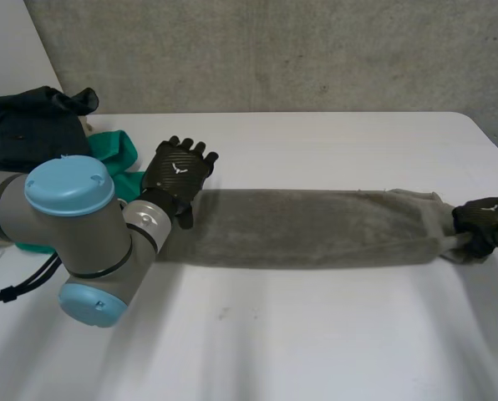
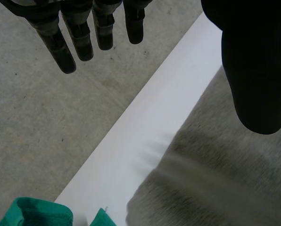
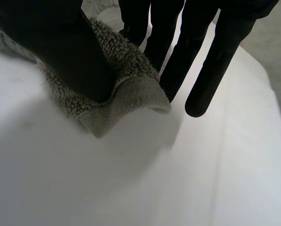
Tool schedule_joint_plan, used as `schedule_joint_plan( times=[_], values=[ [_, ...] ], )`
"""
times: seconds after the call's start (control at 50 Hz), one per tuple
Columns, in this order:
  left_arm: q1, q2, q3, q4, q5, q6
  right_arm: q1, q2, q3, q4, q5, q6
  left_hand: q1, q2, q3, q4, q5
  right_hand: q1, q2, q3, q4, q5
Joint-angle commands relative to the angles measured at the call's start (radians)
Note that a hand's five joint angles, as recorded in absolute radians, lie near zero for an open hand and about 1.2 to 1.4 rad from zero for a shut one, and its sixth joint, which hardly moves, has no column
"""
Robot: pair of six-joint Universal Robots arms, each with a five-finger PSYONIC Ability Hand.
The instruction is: Fold the laundry.
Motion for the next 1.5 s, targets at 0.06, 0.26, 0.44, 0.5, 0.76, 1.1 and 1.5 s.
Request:
schedule_joint_plan(
  times=[0.06, 0.26, 0.44, 0.5, 0.76, 1.1, 1.5],
  values=[
    [0.007, 0.079, -0.057, -0.001, 0.001, 0.001, -0.153, -0.119, -0.021, -0.086, 0.071, -0.245, -0.012, -0.034, -0.04, -0.028, -0.052, 0.278, 0.218, 0.223, 0.204, 0.238],
    [0.026, 0.181, -0.169, 0.0, 0.005, -0.001, -0.011, -0.133, -0.083, -0.183, 0.109, -0.511, -0.012, -0.034, -0.04, -0.028, -0.052, 0.278, 0.218, 0.223, 0.204, 0.238],
    [0.053, 0.251, -0.227, 0.0, 0.005, -0.005, 0.396, -0.137, -0.057, -0.356, -0.107, -0.452, -0.012, -0.034, -0.04, -0.028, -0.052, 0.278, 0.218, 0.223, 0.204, 0.238],
    [0.06, 0.265, -0.241, 0.0, 0.005, -0.01, 0.523, -0.118, -0.054, -0.364, -0.196, -0.448, -0.012, -0.034, -0.04, -0.028, -0.052, 0.278, 0.218, 0.223, 0.204, 0.238],
    [0.058, 0.271, -0.293, 0.028, 0.007, -0.041, 0.758, 0.079, -0.073, -0.315, -0.178, -0.46, -0.012, -0.034, -0.04, -0.028, -0.052, 0.186, 0.126, 0.131, 0.112, 0.146],
    [-0.037, 0.259, -0.176, 0.029, 0.005, -0.055, 0.452, -0.24, 0.074, -0.077, -0.013, 0.189, -0.012, -0.034, -0.04, -0.028, -0.052, -0.944, -1.004, -0.999, -1.018, -0.983],
    [-0.112, 0.176, -0.118, 0.028, -0.001, -0.056, 0.203, -0.188, 0.213, -0.157, 0.092, 0.012, -0.012, -0.034, -0.04, -0.028, -0.052, 0.278, 0.218, 0.223, 0.204, 0.238]
  ],
)
